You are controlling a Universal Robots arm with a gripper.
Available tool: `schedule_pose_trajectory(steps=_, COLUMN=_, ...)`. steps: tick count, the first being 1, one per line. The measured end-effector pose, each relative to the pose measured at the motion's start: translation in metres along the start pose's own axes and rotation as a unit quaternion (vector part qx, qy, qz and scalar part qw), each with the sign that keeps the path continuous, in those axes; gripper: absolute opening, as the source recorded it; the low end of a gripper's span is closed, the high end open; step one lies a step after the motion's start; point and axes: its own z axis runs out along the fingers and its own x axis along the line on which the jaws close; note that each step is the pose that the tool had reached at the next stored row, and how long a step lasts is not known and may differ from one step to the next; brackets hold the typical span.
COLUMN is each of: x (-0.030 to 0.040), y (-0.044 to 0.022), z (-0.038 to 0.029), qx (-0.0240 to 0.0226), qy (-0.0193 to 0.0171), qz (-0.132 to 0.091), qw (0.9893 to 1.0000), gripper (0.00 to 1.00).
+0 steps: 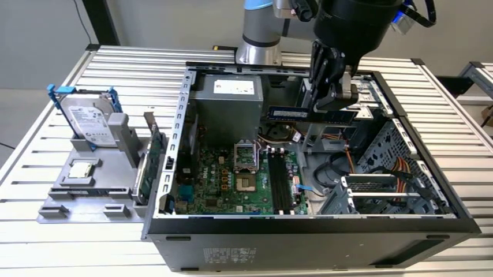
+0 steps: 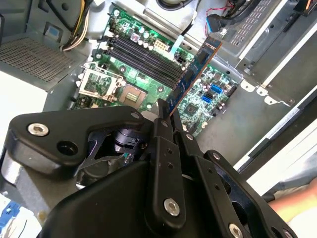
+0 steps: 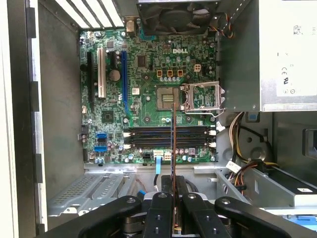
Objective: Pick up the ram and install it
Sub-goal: 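Insert the ram into the slot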
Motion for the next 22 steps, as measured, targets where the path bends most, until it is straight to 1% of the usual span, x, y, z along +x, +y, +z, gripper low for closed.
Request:
schedule_pose_trajectory(steps=5, x=0.0000, y=0.0000, z=0.0000, qx=-0.0002, qy=-0.0001, qz=0.008, qw=1.0000, gripper=0.00)
schedule_pose_trajectory(steps=10, x=0.0000, y=0.0000, z=0.0000, qx=-0.0004, qy=-0.0004, qz=0.022, qw=0.9998, gripper=0.00)
schedule_pose_trajectory(steps=16, x=0.0000, y=0.0000, z=0.0000, qx=-0.0005, qy=-0.0005, qz=0.024, qw=0.9997, gripper=0.00)
schedule_pose_trajectory(steps=19, x=0.0000, y=0.0000, z=0.0000, qx=-0.0008, qy=-0.0009, qz=0.041, qw=0.9992, gripper=0.00)
schedule_pose_trajectory(steps=22, x=0.0000, y=0.0000, z=0.0000, qx=-0.0012, qy=-0.0013, qz=0.061, qw=0.9981, gripper=0.00)
